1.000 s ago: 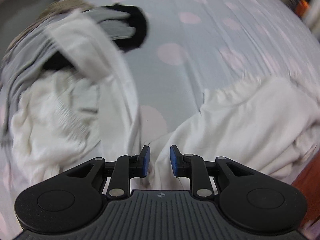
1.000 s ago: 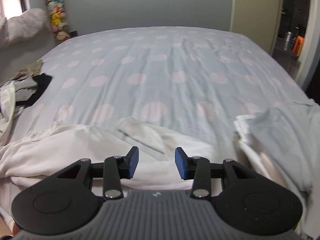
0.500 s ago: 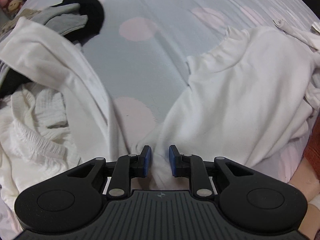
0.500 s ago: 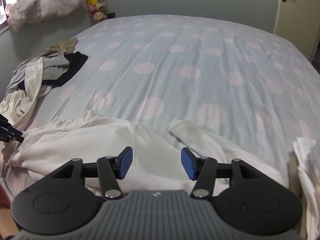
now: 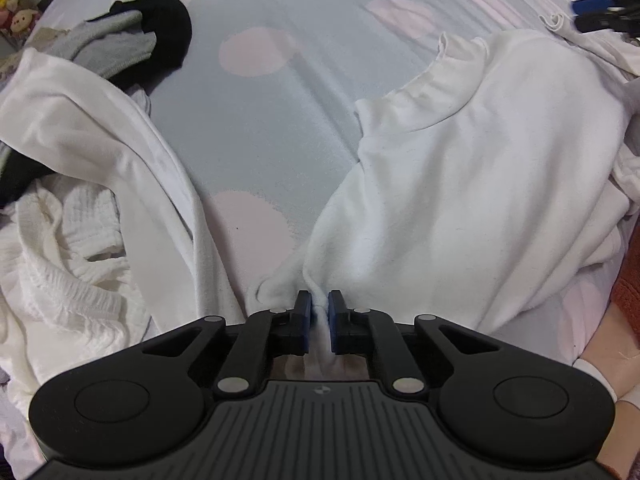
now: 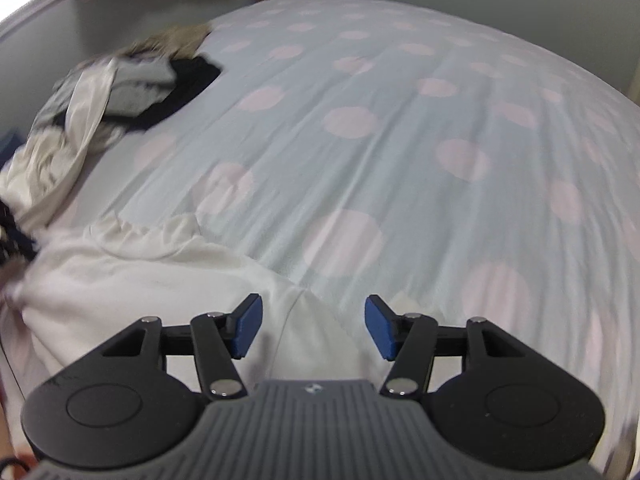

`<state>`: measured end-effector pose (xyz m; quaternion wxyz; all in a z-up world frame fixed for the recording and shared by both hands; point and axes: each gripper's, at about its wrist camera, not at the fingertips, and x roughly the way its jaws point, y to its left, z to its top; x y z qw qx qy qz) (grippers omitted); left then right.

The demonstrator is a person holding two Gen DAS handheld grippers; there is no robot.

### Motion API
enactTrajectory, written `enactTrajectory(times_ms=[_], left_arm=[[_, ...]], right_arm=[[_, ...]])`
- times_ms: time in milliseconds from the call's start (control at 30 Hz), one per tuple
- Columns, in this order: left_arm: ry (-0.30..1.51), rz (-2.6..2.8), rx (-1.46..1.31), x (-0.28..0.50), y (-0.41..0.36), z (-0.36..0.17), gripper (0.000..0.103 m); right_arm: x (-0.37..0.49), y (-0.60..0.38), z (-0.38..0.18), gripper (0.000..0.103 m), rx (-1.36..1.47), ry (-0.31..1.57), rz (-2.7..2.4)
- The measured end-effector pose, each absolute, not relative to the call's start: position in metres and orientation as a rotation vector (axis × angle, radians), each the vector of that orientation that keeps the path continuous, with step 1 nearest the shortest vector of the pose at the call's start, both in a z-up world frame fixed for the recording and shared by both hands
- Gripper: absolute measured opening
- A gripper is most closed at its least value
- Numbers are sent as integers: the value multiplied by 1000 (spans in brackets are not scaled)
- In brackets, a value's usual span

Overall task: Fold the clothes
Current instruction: 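Grasp the white shirt with both grippers and lift it up off the bed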

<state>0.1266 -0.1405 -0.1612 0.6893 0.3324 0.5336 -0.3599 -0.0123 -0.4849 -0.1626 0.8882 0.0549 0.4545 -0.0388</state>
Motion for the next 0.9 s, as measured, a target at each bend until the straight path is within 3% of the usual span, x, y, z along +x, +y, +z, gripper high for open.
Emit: enactTrajectory(times_ms=[133,400,467,567,900], left_arm=[[1239,-813,685,132,-137,-158,7],[1325,-765,589,149,-134,-174,8],[1329,-752,582,149,-135,-175,8],[1288,-734,585,142,-135,-164,6],[1019,-655,435,122,-106,-66,5]], right_arm=[[12,-494,-182,41,114,994,-22],[12,-495,-216,40,245,1041,5],[9,-491,-216,20,265,1035,-3],[3,-480,-208,8,221,1011,-35],[-50,-441,-93,7,-78,701,-188]])
